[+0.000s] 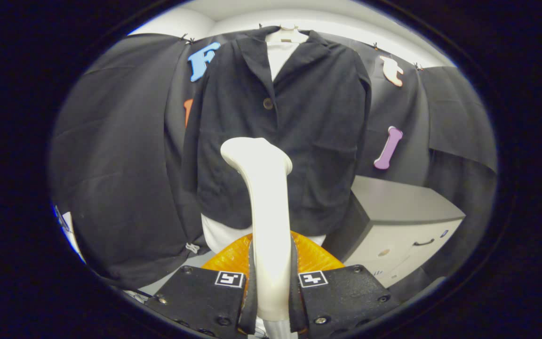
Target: Iron the clothes twice with a garment steamer, once on the left side and once on the right side.
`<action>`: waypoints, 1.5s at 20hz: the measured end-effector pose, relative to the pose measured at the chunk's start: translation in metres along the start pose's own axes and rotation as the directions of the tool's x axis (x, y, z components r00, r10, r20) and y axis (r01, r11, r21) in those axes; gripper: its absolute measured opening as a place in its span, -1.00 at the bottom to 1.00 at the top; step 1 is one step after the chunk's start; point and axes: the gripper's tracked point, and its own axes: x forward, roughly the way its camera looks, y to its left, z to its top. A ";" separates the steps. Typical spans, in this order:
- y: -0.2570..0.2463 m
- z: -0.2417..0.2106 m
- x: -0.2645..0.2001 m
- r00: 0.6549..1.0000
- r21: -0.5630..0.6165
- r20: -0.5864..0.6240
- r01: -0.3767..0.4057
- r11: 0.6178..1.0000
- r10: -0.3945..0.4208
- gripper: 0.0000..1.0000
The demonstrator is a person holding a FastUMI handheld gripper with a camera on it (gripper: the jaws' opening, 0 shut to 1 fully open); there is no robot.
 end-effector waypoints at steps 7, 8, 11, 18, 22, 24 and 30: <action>0.019 0.117 0.006 0.982 0.023 0.187 -0.008 1.000 0.004 -0.41; 0.021 0.135 0.008 0.978 0.022 0.211 -0.007 1.000 0.003 -0.42; 0.035 0.182 0.014 0.958 0.012 0.286 -0.021 1.000 0.017 -0.41; 0.055 0.244 0.038 0.925 -0.019 0.379 0.027 0.999 -0.018 -0.41; 0.056 0.227 0.054 0.930 -0.041 0.362 0.086 0.995 -0.066 -0.42; 0.063 0.211 0.059 0.937 -0.067 0.345 0.086 0.994 -0.058 -0.42; 0.058 0.170 0.059 0.952 -0.118 0.303 0.088 0.989 -0.049 -0.41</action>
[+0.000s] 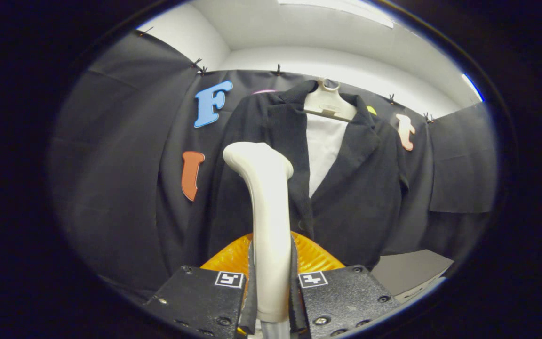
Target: Iron the clothes twice with a garment steamer, once on the left side and once on the right side.
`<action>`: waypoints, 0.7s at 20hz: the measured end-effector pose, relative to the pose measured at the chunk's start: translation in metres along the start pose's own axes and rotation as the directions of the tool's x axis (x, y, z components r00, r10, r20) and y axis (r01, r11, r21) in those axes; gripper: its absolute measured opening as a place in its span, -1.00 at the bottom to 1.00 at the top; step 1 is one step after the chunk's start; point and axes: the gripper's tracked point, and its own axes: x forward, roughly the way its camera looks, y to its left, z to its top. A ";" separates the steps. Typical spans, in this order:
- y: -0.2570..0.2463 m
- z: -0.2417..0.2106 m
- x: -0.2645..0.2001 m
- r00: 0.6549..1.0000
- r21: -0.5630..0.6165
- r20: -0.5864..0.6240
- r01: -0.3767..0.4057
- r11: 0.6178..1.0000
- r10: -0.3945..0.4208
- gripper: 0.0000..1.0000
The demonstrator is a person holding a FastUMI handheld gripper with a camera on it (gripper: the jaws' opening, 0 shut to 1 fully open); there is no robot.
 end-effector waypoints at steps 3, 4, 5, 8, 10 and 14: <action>-0.002 -0.026 -0.009 0.999 -0.013 -0.036 0.001 1.000 -0.001 -0.41; -0.002 -0.034 -0.012 0.999 -0.013 -0.046 0.000 1.000 0.000 -0.41; 0.000 -0.040 -0.013 0.999 -0.017 -0.053 -0.008 1.000 0.007 -0.41; 0.003 -0.064 -0.018 0.995 -0.025 -0.096 -0.036 0.999 0.033 -0.41; 0.005 -0.078 -0.022 0.993 -0.031 -0.109 -0.043 0.999 0.040 -0.42; 0.006 -0.108 -0.029 0.987 -0.011 -0.154 -0.046 0.999 0.044 -0.42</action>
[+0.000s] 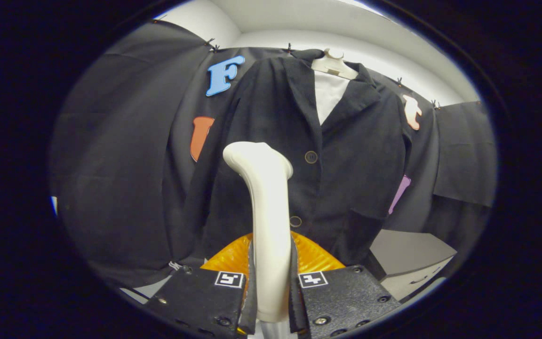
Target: Iron the clothes twice with a garment steamer, once on the left side and once on the right side.
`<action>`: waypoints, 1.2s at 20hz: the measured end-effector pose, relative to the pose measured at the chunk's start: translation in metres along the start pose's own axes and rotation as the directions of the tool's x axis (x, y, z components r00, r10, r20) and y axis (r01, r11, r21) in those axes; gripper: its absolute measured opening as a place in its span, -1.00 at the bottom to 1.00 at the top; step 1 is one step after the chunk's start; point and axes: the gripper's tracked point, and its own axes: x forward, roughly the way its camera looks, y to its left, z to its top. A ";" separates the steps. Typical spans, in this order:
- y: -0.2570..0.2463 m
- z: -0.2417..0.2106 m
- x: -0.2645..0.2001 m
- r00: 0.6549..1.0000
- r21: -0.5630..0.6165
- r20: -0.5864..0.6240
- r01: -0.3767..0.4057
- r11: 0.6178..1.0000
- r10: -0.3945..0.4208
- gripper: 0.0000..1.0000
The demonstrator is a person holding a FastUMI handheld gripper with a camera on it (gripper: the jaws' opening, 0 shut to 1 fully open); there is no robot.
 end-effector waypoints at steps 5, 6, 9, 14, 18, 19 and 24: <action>0.010 -0.039 -0.002 0.999 -0.033 -0.040 -0.012 0.999 0.010 -0.42; 0.012 -0.046 -0.004 0.999 -0.037 -0.050 -0.014 0.999 0.012 -0.42; 0.017 -0.067 -0.005 0.997 -0.054 -0.078 -0.021 0.998 0.017 -0.42; 0.027 -0.111 -0.014 0.989 -0.064 -0.139 -0.063 0.996 0.053 -0.41; 0.034 -0.158 -0.019 0.974 -0.058 -0.207 -0.106 0.993 0.092 -0.41; 0.035 -0.167 -0.021 0.972 -0.061 -0.214 -0.112 0.992 0.097 -0.41; 0.031 -0.204 -0.038 0.950 -0.048 -0.288 -0.145 0.988 0.125 -0.41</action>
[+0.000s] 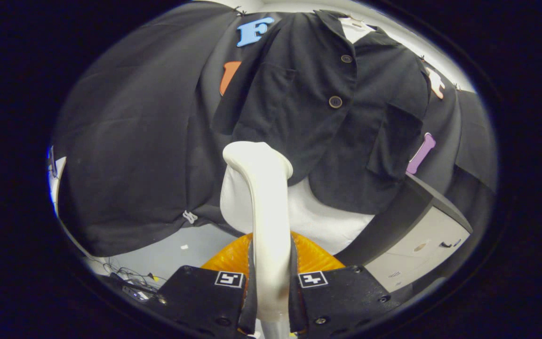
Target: Iron the clothes twice with a garment steamer, once on the left side and once on the right side.
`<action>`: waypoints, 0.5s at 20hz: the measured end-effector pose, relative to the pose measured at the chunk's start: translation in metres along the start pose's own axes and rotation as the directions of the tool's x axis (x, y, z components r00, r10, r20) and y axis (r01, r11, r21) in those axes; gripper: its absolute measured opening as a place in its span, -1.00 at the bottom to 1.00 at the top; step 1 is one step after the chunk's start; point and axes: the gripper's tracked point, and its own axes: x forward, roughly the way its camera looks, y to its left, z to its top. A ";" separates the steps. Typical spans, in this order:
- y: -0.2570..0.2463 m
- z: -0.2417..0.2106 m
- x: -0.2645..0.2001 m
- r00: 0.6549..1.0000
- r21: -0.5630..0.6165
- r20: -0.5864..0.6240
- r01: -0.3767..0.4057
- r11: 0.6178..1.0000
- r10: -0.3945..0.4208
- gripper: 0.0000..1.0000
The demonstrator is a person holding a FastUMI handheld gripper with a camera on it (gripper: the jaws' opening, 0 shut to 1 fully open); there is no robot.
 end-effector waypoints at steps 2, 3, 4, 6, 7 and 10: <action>-0.010 -0.014 -0.015 1.000 0.020 -0.006 -0.001 1.000 0.001 -0.42; -0.017 -0.018 -0.024 1.000 0.030 -0.005 0.002 1.000 -0.002 -0.41; -0.025 -0.023 -0.035 1.000 0.042 -0.003 0.004 0.999 -0.004 -0.42; -0.040 -0.026 -0.063 1.000 0.078 0.004 0.013 0.997 -0.014 -0.42; -0.052 -0.029 -0.079 1.000 0.091 0.010 0.022 0.996 -0.023 -0.42; -0.095 -0.041 -0.122 0.998 0.132 0.024 0.050 0.990 -0.054 -0.42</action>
